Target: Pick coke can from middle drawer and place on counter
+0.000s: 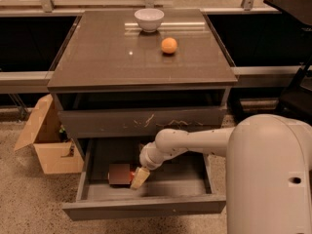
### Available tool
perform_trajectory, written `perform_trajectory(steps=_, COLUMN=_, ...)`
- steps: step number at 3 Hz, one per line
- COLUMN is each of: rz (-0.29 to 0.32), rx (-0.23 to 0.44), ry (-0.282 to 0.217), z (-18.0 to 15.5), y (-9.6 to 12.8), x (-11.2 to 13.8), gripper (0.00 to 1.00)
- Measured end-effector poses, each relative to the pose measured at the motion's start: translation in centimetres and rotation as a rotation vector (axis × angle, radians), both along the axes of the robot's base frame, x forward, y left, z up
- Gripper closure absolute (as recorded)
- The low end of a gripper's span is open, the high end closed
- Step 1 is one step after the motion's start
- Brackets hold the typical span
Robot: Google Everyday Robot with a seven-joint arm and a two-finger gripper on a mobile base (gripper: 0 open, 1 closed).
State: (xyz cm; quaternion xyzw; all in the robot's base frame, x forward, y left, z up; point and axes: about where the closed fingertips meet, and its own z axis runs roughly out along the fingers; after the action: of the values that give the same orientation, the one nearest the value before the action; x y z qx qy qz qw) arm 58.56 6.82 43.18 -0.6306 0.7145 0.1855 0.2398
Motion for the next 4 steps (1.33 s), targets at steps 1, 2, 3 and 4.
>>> perform_trajectory(steps=1, rz=-0.051, rx=0.033, ry=-0.033, z=-0.9, y=1.0, x=1.0, gripper=0.0)
perform_trajectory(steps=2, rz=-0.077, rx=0.087, ry=-0.032, z=-2.2, y=2.4, x=1.5, gripper=0.0)
perform_trajectory(steps=3, rz=-0.069, rx=0.113, ry=-0.005, z=-3.8, y=4.3, x=1.9, gripper=0.0)
perform_trajectory(steps=4, rz=-0.06, rx=0.133, ry=0.029, z=-5.0, y=5.8, x=1.7, gripper=0.06)
